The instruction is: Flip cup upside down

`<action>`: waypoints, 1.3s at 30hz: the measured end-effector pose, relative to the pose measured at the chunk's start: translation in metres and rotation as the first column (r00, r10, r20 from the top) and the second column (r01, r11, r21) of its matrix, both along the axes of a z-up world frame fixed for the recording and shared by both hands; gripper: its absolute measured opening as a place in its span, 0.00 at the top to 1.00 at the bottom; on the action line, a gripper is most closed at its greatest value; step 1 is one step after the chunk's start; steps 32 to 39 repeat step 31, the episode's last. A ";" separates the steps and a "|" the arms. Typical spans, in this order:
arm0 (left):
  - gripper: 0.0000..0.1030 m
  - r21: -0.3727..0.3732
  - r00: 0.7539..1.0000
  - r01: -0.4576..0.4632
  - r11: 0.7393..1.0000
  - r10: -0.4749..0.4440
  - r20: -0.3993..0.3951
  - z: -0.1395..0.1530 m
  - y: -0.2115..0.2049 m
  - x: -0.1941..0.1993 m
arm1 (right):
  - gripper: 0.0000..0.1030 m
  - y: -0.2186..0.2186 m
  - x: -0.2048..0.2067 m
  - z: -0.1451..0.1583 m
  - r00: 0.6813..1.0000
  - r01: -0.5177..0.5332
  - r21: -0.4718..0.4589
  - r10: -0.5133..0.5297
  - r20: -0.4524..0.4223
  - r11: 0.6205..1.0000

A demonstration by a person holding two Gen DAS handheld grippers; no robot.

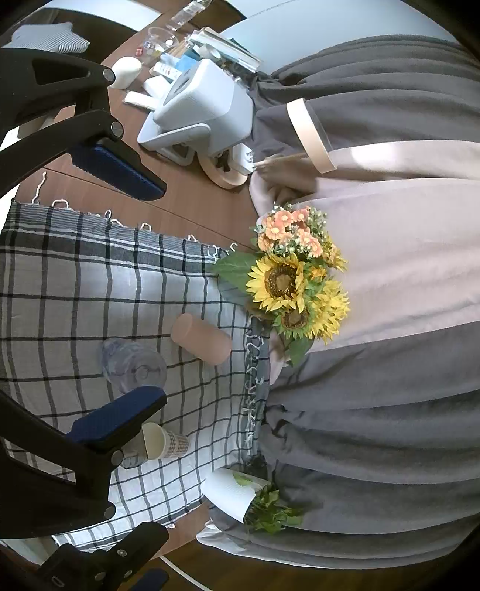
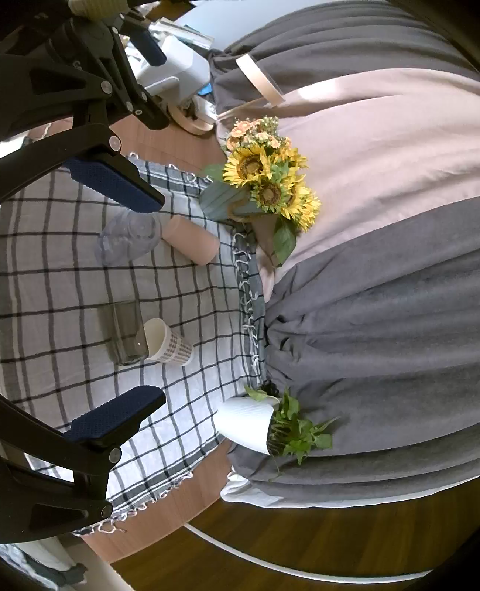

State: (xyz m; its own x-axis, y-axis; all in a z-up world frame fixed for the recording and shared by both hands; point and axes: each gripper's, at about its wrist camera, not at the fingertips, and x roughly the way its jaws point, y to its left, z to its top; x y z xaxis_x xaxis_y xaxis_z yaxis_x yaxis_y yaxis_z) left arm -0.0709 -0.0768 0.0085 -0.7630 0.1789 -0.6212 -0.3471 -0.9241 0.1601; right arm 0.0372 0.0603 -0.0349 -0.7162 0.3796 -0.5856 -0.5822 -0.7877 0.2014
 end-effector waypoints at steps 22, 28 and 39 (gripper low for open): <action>0.00 -0.027 1.000 0.011 1.000 -0.011 -0.016 -0.002 0.006 -0.001 | 0.08 0.002 0.000 -0.002 1.000 0.012 0.001 -0.012 0.008 1.000; 0.00 -0.026 1.000 0.012 1.000 -0.013 -0.014 -0.003 0.006 -0.001 | 0.08 0.004 -0.001 -0.003 1.000 0.015 0.001 -0.015 0.011 1.000; 0.00 -0.025 1.000 0.014 1.000 -0.015 -0.008 -0.004 0.006 -0.002 | 0.08 0.004 -0.002 -0.003 1.000 0.016 0.000 -0.016 0.011 1.000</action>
